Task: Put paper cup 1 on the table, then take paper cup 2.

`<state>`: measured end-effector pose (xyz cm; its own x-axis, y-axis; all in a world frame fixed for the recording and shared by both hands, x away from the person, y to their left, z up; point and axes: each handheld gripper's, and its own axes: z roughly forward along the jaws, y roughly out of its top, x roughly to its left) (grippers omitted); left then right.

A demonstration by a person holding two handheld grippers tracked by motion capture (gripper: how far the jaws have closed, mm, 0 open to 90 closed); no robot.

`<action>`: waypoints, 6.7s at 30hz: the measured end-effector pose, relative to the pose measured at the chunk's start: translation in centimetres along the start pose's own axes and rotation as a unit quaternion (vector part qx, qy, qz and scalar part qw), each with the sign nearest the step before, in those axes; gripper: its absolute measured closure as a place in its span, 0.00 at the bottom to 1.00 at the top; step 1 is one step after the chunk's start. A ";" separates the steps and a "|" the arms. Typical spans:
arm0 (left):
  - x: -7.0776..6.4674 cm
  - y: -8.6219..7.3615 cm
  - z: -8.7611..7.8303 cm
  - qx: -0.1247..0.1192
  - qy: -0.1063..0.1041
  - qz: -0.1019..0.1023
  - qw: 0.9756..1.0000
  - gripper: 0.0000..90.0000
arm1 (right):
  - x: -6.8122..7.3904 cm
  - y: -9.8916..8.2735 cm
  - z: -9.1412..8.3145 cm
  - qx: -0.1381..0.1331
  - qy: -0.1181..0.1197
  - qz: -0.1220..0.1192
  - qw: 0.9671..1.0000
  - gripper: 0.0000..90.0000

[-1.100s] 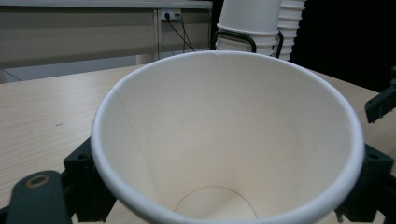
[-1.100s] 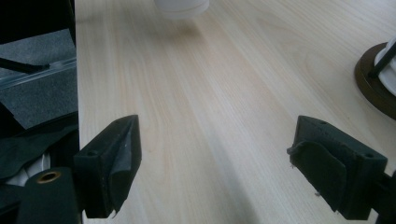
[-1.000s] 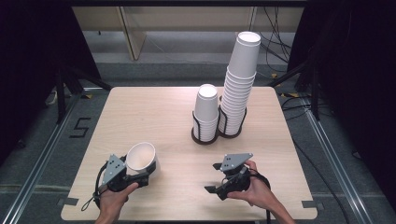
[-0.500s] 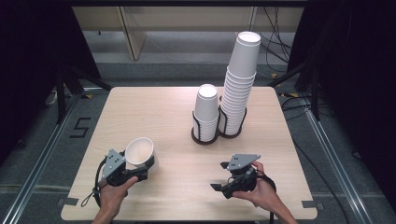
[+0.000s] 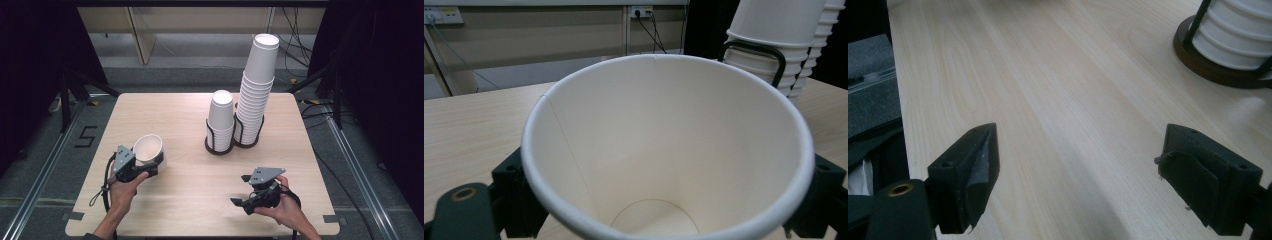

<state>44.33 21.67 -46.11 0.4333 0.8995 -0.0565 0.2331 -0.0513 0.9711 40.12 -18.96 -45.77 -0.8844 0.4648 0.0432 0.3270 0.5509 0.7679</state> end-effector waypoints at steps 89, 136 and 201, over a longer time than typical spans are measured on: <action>6.0 -1.1 9.7 0.105 0.062 0.005 0.993 0.16 | 0.1 -1.0 -0.5 0.008 0.004 -0.005 1.000 0.19; -2.0 -1.0 -2.2 0.070 -0.027 -0.022 0.997 0.16 | -0.1 -0.7 -1.0 -0.005 -0.013 0.002 1.000 0.19; -7.4 -4.9 -6.6 0.084 -0.077 0.031 0.993 0.16 | -11.4 11.6 -11.3 -0.194 -0.184 0.119 0.956 0.17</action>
<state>34.25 18.07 -48.94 0.5761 0.8161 -0.0449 0.3379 -0.1878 0.9223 50.26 -25.76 -30.13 -0.5992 0.7972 0.0734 0.2937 0.1336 0.9465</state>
